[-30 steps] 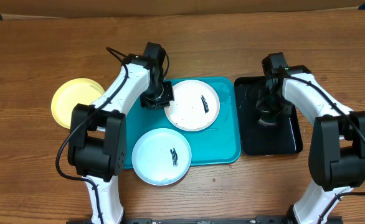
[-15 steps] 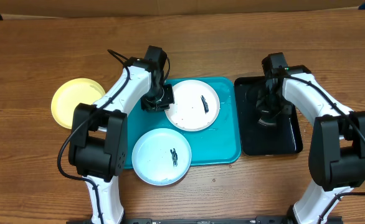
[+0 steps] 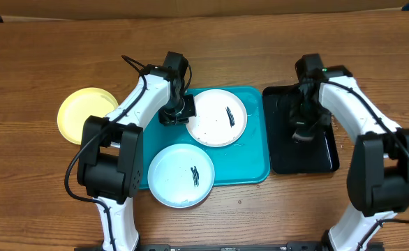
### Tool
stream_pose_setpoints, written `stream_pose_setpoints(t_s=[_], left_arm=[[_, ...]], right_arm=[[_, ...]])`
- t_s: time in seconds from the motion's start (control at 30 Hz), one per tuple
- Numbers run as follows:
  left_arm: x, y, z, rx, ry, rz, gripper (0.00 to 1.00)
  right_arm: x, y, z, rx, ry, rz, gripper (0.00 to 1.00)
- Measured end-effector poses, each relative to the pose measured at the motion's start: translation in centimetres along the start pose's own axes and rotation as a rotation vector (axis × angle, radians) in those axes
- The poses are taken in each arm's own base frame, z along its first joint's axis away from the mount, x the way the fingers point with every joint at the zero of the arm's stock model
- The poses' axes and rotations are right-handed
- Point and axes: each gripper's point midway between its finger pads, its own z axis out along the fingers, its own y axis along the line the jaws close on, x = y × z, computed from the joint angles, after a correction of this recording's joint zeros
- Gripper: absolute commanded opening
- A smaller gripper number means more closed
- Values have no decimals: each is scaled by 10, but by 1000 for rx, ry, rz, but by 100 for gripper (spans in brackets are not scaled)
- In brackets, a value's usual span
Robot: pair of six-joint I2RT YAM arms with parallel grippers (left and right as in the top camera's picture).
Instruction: Clean dirty plates on tray and stack at the side
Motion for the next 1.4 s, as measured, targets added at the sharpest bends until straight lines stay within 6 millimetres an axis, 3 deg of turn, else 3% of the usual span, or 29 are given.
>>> stream_pose_setpoints(t_s=[0.13, 0.27, 0.4, 0.57, 0.73, 1.07, 1.4], left_arm=[[0, 0, 0, 0, 0, 0, 4], [0, 0, 0, 0, -1, 0, 4], [0, 0, 0, 0, -1, 0, 4], [0, 0, 0, 1, -1, 0, 4], [-1, 0, 0, 2, -4, 1, 4], [-6, -3, 0, 11, -23, 4, 4], [-8, -4, 0, 15, -33, 11, 4]], right_arm=[[0, -2, -14, -5, -18, 0, 4], [-14, 3, -14, -25, -80, -28, 4], [-3, 4, -12, -34, -37, -84, 4], [-9, 11, -13, -69, -62, -120, 4], [-2, 12, -13, -84, -36, -176, 4], [-6, 17, -14, -106, -52, -190, 4], [7, 15, -13, -106, 1, -185, 4]])
